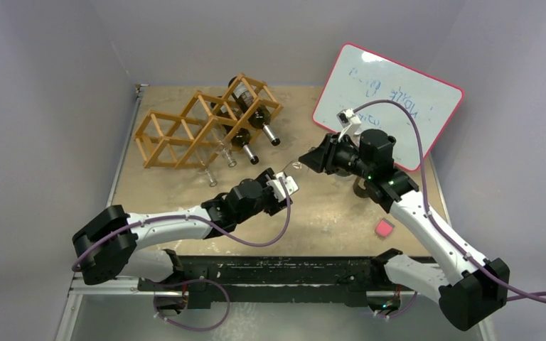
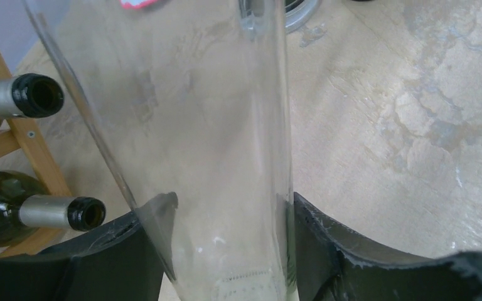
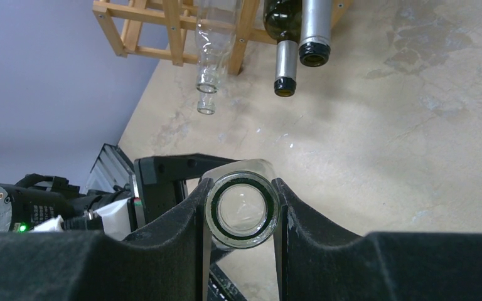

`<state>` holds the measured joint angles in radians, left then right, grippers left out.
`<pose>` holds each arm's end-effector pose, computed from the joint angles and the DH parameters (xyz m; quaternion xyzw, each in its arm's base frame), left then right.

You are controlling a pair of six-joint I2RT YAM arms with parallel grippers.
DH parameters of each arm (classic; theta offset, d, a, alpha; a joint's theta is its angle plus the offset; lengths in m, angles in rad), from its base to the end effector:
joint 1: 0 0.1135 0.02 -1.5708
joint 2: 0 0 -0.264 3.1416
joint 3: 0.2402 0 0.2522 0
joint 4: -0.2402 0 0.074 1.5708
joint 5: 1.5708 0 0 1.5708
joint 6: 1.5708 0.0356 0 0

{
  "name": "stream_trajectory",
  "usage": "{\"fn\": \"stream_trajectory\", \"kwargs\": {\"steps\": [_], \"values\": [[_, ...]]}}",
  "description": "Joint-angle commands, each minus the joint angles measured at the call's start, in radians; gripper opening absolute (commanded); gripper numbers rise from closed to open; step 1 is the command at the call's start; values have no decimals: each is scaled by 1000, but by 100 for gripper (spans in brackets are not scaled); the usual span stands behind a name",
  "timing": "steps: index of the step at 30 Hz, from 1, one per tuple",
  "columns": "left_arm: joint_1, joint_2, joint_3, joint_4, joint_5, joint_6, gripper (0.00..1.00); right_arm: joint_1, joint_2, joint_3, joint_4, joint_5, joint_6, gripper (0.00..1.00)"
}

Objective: Put the wine bottle on the wine rack

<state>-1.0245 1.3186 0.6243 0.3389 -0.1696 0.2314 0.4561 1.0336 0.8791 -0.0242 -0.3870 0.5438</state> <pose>0.1522 -0.2387 0.2206 0.4414 0.6904 -0.1556 0.5516 0.2108 0.1184 0.3429 -0.0902 0.7577 0.4311 0.4815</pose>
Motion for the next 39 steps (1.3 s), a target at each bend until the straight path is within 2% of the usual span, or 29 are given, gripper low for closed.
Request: {"fn": "stream_trajectory", "kwargs": {"steps": [1, 4, 6, 9, 11, 16, 20, 23, 33, 39], "values": [[-9, 6, 44, 37, -31, 11, 49, 3, -47, 16, 135, -63, 52, 0], [-9, -2, 55, 23, -62, 25, 19, 3, -54, 9, 138, -85, 45, 2], [-9, -18, 72, -6, -87, 56, 0, 2, -58, 12, 110, -87, 21, 16], [-9, -66, 78, -45, -91, 129, 0, 3, -63, 33, 28, -56, -31, 39], [-9, -114, 72, -71, -60, 212, 0, 3, -71, 47, -18, -36, -55, 51], [-16, -207, 58, -176, 1, 448, 0, 3, -91, 97, -72, -12, -134, 65], [-23, -226, 57, -235, -34, 625, 0, 3, -95, 155, -152, -82, -250, 66], [-25, -242, 36, -216, -47, 720, 0, 2, -93, 168, -213, -86, -315, 67], [-43, -267, -40, -94, -113, 886, 0, 5, -84, 102, -280, -167, -456, 71], [-85, -268, -39, -113, -176, 928, 0, 50, -32, 58, -255, -176, -461, 73]]}}
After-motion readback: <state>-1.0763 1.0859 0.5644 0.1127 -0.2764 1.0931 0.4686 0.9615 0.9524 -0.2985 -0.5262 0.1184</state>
